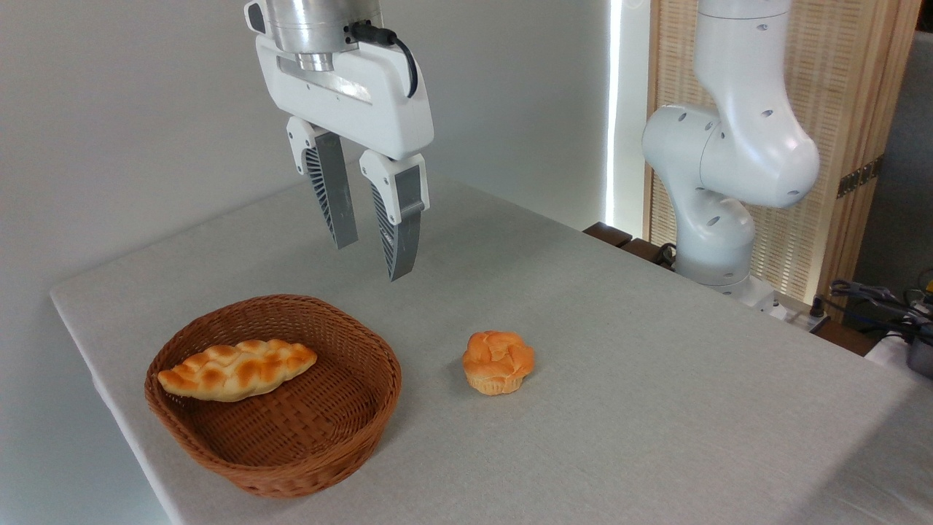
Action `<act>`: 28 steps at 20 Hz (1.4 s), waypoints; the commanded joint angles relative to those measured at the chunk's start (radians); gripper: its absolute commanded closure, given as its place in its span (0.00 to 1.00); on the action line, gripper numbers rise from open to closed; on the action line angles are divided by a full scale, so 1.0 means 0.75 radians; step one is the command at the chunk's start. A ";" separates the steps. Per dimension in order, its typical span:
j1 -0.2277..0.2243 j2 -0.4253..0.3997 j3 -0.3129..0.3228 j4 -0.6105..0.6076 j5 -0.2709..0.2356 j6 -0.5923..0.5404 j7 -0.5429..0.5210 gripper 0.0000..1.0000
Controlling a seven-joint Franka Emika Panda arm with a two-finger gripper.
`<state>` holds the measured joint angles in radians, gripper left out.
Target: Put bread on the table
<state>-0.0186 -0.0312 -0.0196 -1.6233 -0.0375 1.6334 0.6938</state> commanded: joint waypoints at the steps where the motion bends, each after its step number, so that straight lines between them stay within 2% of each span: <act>1: -0.014 0.015 0.014 0.031 -0.003 -0.038 -0.017 0.00; 15: -0.016 0.023 -0.002 0.023 -0.009 0.013 -0.005 0.00; 17: -0.018 0.023 -0.009 0.015 -0.015 0.092 -0.003 0.00; 21: -0.032 0.029 -0.090 -0.075 -0.015 0.362 -0.007 0.00; 23: -0.061 0.048 -0.101 -0.106 -0.013 0.462 -0.003 0.00; 26: -0.137 0.109 -0.107 -0.140 -0.013 0.607 -0.001 0.00; 28: -0.149 0.144 -0.141 -0.200 0.003 0.716 0.001 0.00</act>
<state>-0.1052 0.0427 -0.1056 -1.7208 -0.0382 2.0606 0.6938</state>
